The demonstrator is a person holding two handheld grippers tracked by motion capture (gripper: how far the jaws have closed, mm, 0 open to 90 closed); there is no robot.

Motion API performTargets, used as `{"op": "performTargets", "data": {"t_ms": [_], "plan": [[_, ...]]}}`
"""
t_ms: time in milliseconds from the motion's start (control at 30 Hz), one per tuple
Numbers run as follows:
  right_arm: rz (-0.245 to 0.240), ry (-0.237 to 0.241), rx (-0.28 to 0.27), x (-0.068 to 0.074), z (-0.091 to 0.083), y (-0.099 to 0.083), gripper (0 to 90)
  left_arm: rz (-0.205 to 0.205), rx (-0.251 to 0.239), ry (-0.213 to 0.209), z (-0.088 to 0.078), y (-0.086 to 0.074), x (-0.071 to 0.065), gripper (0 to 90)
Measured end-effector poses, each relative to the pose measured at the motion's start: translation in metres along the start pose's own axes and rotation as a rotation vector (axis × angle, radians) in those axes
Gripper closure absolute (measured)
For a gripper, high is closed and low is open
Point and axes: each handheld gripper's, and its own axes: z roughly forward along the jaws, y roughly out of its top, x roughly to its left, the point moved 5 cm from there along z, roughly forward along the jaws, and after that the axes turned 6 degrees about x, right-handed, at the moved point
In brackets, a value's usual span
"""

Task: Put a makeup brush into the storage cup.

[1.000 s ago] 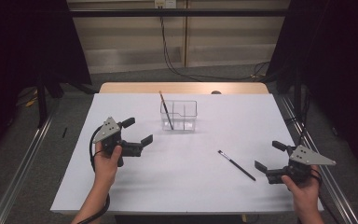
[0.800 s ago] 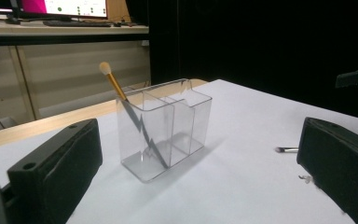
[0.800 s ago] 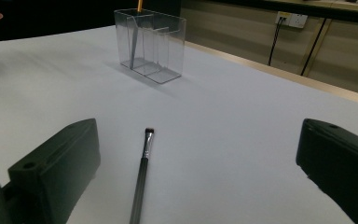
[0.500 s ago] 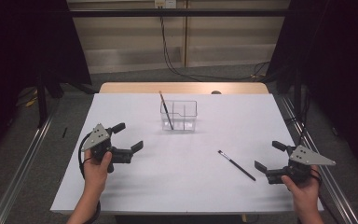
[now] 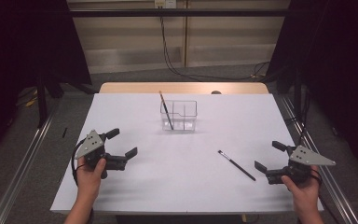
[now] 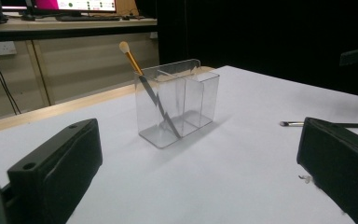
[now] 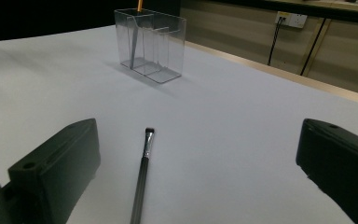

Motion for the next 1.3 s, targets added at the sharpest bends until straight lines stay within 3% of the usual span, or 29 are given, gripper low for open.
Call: {"op": "performTargets", "data": {"t_ms": [367, 800, 1033, 1300], "plan": [[0.003, 0.001, 0.003, 0.0, 0.001, -0.001, 0.0, 0.02, 0.013, 0.023, -0.014, -0.009, -0.001, 0.0], [0.01, 0.015, 0.004, 0.003, 0.005, 0.0, 0.0, 0.016, -0.004, 0.037, -0.025, -0.013, 0.0, 0.0], [0.043, 0.027, -0.002, 0.003, 0.005, 0.003, 0.0, 0.019, -0.005, 0.034, -0.022, -0.012, -0.002, 0.0], [0.022, 0.027, 0.006, 0.004, 0.007, 0.01, 0.0, 0.017, -0.01, 0.034, -0.023, -0.011, -0.001, 0.0]]}}
